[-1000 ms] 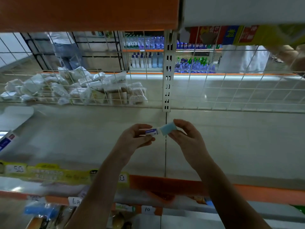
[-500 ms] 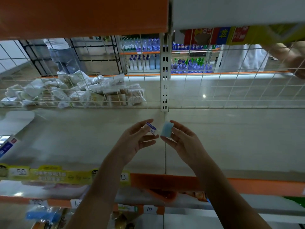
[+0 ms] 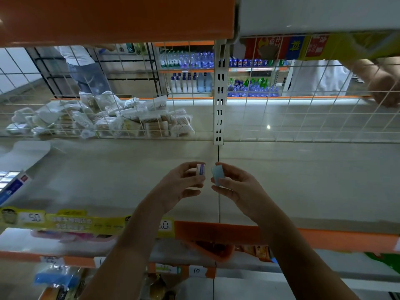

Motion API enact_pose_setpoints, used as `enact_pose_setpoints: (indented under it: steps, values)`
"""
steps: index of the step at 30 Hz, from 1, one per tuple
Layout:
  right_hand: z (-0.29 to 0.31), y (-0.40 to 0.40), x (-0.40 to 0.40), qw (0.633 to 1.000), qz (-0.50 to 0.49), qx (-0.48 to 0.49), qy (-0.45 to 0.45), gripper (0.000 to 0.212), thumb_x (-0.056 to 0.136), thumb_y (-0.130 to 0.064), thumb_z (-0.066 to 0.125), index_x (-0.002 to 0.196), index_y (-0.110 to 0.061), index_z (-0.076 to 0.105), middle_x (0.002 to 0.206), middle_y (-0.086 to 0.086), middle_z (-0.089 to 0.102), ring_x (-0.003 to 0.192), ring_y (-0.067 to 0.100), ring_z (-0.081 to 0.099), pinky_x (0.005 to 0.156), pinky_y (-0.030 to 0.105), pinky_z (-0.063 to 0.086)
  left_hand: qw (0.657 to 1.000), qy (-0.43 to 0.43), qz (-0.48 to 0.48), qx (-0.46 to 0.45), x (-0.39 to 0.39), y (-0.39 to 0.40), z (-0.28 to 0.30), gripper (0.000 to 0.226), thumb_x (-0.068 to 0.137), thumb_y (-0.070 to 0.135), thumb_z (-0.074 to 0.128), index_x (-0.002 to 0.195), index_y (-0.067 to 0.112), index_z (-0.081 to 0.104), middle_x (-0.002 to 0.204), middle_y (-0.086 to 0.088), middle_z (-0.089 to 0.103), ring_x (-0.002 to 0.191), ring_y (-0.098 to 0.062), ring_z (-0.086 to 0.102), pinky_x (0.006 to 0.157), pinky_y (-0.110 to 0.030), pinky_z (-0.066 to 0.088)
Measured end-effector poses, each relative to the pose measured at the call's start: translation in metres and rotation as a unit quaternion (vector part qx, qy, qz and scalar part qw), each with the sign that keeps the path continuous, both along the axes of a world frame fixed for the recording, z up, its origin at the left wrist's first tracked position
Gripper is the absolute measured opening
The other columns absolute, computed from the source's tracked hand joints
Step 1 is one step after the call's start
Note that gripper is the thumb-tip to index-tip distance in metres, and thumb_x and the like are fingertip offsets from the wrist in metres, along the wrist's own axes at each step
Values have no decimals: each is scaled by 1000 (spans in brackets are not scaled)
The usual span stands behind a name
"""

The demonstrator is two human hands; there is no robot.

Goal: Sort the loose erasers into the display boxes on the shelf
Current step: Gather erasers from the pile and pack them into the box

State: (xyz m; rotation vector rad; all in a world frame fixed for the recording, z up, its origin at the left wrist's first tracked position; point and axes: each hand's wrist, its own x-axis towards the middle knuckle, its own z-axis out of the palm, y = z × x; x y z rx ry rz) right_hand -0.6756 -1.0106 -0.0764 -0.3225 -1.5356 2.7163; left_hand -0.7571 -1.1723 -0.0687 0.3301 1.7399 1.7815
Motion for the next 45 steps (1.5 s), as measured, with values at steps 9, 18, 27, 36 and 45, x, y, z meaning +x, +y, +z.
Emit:
enact_pose_setpoints:
  steps: [9,18,27,36,45]
  values:
    - [-4,-21,-7,937,-1,350,21,48,80,1,67,120,-22,53,107,-8,57,98,14,61,90,30,53,938,290,24,-189,2,-27,-3,28,83,5,65,99,26,55,96,9,62,81,-4,59,64,-14,47]
    - [-5,-77,-30,837,-6,538,103,42,84,-6,64,123,-16,53,108,-8,53,99,7,52,78,12,43,884,391,53,-252,-8,-102,2,25,83,10,65,105,23,63,96,8,64,87,-3,57,71,-14,44]
    - [5,-190,-57,776,39,604,178,37,84,-5,62,120,-13,57,105,-6,51,84,9,52,67,4,42,878,373,99,-282,-18,-230,11,26,82,10,69,97,31,63,93,11,58,78,-1,54,67,-13,42]
    - [6,-343,-95,780,75,585,210,37,81,-5,66,117,-10,59,103,-6,44,88,9,52,72,6,45,855,373,134,-335,-32,-388,20,27,79,13,73,105,20,69,92,3,59,79,-8,54,68,-14,40]
    - [1,-433,-142,768,93,599,208,38,81,-11,66,118,-15,58,108,-1,56,92,11,53,79,24,45,845,387,142,-341,-80,-481,15,21,81,13,71,100,23,68,88,7,65,78,-5,56,69,-22,45]
